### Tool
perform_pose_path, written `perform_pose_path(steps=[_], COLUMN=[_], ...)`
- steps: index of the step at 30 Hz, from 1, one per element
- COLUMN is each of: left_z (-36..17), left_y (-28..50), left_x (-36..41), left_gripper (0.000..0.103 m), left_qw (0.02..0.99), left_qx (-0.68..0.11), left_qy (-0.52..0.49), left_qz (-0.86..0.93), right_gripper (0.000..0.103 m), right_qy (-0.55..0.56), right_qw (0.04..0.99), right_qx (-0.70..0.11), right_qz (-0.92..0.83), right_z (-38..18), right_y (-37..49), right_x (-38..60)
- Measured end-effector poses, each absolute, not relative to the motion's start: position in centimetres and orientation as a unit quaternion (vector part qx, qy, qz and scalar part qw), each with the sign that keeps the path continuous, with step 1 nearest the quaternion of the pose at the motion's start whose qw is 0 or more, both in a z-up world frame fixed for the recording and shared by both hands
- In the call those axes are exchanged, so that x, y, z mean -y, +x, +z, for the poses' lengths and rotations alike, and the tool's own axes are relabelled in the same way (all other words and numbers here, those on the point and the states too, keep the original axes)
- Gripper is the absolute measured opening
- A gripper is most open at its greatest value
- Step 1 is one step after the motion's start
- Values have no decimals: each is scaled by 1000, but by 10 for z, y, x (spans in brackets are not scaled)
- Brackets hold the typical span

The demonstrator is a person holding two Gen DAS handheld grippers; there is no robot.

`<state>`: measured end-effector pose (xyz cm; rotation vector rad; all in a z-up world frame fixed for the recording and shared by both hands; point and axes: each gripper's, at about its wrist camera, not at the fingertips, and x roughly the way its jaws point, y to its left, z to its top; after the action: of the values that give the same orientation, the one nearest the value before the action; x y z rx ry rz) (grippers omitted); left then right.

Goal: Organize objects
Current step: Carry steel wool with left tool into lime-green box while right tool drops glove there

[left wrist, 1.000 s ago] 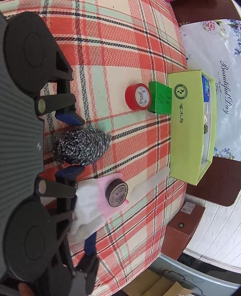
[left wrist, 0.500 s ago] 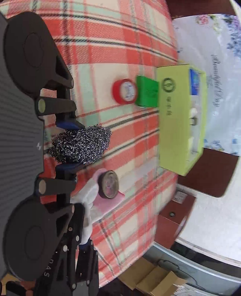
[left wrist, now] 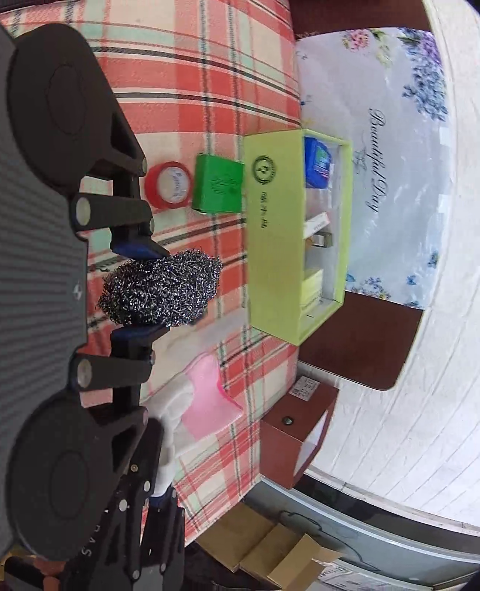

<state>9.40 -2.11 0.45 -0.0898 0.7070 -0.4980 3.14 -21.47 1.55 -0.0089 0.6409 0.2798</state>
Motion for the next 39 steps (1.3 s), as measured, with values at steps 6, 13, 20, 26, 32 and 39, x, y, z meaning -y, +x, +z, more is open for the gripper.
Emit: perform_pose_path(steps=[6, 13, 20, 26, 32, 39], left_z=[45, 68, 46, 28, 19, 31], left_y=[130, 220, 311, 335, 330, 311], left_x=[28, 56, 74, 73, 63, 57], left_gripper=[36, 36, 36, 65, 103, 103], left_qw=[915, 930, 934, 934, 953, 956], left_qx=[-303, -280, -295, -300, -273, -274], left_qy=[-46, -52, -66, -66, -42, -18], left_qz=[-262, -234, -190, -185, -128, -101], right_gripper=[18, 18, 19, 36, 103, 103], right_qy=[1, -1, -17, -7, -78, -57], right_qw=[955, 971, 966, 958, 966, 970], right_qx=[-263, -205, -236, -258, -231, -220], right_qz=[140, 126, 109, 125, 83, 82], right_z=[44, 63, 29, -6, -29, -11], right_y=[65, 161, 269, 307, 303, 283], right_x=[221, 233, 231, 223, 210, 217])
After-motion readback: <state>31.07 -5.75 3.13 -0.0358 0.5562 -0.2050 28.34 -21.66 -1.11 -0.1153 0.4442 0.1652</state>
